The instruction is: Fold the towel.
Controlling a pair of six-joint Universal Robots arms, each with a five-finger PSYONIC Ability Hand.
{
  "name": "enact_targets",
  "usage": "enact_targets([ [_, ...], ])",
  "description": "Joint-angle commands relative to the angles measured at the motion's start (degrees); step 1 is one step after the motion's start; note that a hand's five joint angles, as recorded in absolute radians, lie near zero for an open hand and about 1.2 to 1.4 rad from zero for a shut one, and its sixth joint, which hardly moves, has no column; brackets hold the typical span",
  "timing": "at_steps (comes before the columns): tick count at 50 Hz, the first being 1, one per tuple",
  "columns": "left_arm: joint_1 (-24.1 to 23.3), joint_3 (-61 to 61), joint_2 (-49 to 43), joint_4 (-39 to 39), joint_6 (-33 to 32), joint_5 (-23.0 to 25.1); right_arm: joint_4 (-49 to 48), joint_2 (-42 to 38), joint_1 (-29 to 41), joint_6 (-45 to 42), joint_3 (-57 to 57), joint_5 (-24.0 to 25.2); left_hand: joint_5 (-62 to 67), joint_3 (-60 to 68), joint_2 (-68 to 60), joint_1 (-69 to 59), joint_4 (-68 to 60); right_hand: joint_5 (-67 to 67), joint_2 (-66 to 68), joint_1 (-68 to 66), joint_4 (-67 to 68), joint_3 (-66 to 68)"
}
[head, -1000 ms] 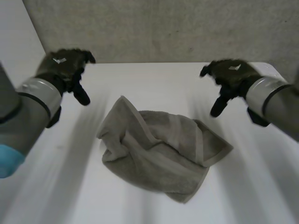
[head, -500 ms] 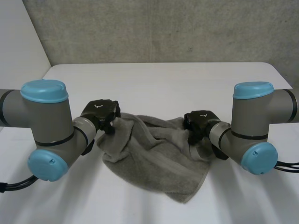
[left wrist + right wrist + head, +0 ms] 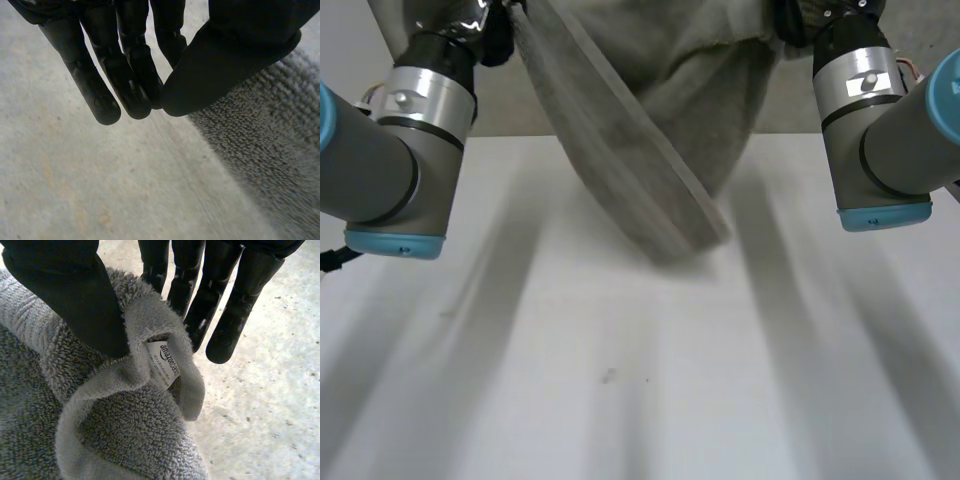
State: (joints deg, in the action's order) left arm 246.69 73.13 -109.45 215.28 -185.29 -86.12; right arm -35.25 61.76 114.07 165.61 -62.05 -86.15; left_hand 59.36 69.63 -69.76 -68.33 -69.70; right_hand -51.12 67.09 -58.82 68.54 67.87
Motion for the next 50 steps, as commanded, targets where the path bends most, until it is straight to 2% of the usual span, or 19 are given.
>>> enact_targets([
  [1, 3.09, 7.71, 1.26, -2.22, -0.07, 4.29, 12.39, 2.13, -1.31, -4.51, -0.70, -0.68, 10.64, 10.37, -10.24, -11.67, -10.30, -18.88, 12.91, -21.18, 11.46, 12.13],
  [3, 4.05, 9.73, 1.26, -3.71, -0.07, 5.08, 22.97, 2.57, -4.19, -7.56, -1.75, -0.07, 10.64, 10.37, -10.24, -11.67, -10.30, -18.88, 12.91, -21.18, 11.46, 12.13],
  [6, 5.20, 13.42, 1.61, -7.40, -0.16, 7.27, 28.92, 2.84, -5.35, -10.13, -2.46, 0.64, 10.64, 10.37, -10.24, -11.67, -10.30, -18.88, 12.91, -21.18, 11.46, 12.13],
  [8, 5.55, 15.01, 2.05, -9.77, -0.25, 8.94, 38.98, 2.92, -7.01, -15.56, -4.91, 2.12, 10.64, 10.37, -10.24, -11.67, -10.30, -18.88, 12.91, -21.18, 11.46, 12.13],
  [11, 5.82, 17.65, 2.14, -14.61, -1.91, 12.28, 43.67, 3.01, -7.98, -19.08, -8.68, 3.88, 10.64, 10.37, -10.24, -11.67, -10.30, -18.88, 12.91, -21.18, 11.46, 12.13],
  [19, 6.00, 20.99, 0.74, -22.96, -14.63, 13.88, 41.49, 3.10, -9.65, -19.89, -17.83, 7.23, 10.64, 10.37, -10.24, -11.67, -10.30, -18.88, 12.91, -21.18, 11.46, 12.13],
  [21, 6.00, 21.44, 0.20, -24.12, -16.86, 14.05, 41.23, 3.01, -9.66, -19.89, -19.15, 7.32, 5.12, 4.84, -4.72, -6.14, -4.78, -18.88, 12.91, -21.18, 11.46, 12.13],
  [23, 5.91, 22.22, -0.15, -26.13, -19.84, 14.05, 40.96, 3.01, -9.57, -20.06, -20.46, 7.49, -9.28, -9.56, 9.68, 8.26, 9.62, -18.88, 12.91, -21.18, 11.46, 12.13],
  [26, 5.91, 22.40, -0.06, -27.11, -20.46, 14.05, 40.44, 3.10, -9.57, -20.33, -22.58, 7.76, -15.74, -16.02, 16.14, 14.72, 16.08, -18.88, 12.91, -21.18, 11.46, 12.13],
  [28, 5.39, 22.41, 0.55, -28.68, -20.64, 13.97, 40.08, 3.10, -9.57, -20.33, -23.38, 7.84, -26.30, -26.57, 26.70, 25.27, 26.64, -18.88, 12.91, -21.18, 11.46, 12.13],
  [32, 4.59, 22.05, 1.00, -30.01, -20.20, 13.97, 38.07, 3.45, -9.57, -20.33, -25.48, 7.84, -31.39, -31.66, 31.79, 30.36, 31.73, -18.88, 12.91, -21.18, 11.46, 12.13],
  [37, 1.25, 20.03, 4.95, -30.36, -17.04, 13.79, 36.48, 3.54, -9.48, -20.59, -26.10, 7.84, -37.78, -38.06, 38.18, 36.75, 38.12, -18.88, 12.91, -21.18, 11.46, 12.13],
  [40, -0.33, 17.57, 6.97, -30.45, -10.88, 13.44, 36.39, 3.63, -9.48, -20.59, -26.10, 7.84, -37.61, -37.89, 38.01, 36.59, 37.95, -18.88, 12.91, -21.18, 11.46, 12.13],
  [41, -0.59, 16.09, 7.06, -30.53, -6.36, 12.57, 36.39, 3.63, -9.48, -20.59, -26.10, 7.84, -37.61, -37.89, 38.01, 36.59, 37.95, -18.88, 12.91, -21.18, 11.46, 12.13],
  [42, -0.59, 16.08, 7.06, -30.54, -6.31, 12.56, 36.39, 3.63, -9.39, -20.59, -26.28, 7.84, -37.61, -37.89, 38.01, 36.59, 37.95, -18.88, 12.91, -21.18, 11.46, 12.13],
  [44, -0.86, 13.19, 6.36, -30.54, 3.05, 9.06, 36.39, 3.54, -9.22, -20.59, -26.37, 7.84, -37.61, -37.89, 38.01, 36.59, 37.95, -18.88, 12.91, -21.18, 11.46, 12.13],
  [45, -0.86, 13.18, 6.36, -30.54, 3.09, 9.04, 36.39, 3.45, -9.13, -20.59, -26.45, 7.93, -37.61, -37.89, 38.01, 36.59, 37.95, -18.88, 12.91, -21.18, 11.46, 12.13],
  [47, -1.21, 10.20, 3.30, -30.36, 9.39, 4.76, 36.30, 3.36, -9.13, -20.59, -26.63, 8.20, -37.78, -38.06, 38.18, 36.75, 38.12, -18.88, 12.91, -21.18, 11.46, 12.13],
  [50, -1.91, 8.25, 1.26, -30.45, 10.65, 2.63, 36.21, 3.28, -9.04, -20.59, -26.72, 8.20, -37.61, -37.89, 38.01, 36.59, 37.95, -18.88, 12.91, -21.18, 11.46, 12.13],
])
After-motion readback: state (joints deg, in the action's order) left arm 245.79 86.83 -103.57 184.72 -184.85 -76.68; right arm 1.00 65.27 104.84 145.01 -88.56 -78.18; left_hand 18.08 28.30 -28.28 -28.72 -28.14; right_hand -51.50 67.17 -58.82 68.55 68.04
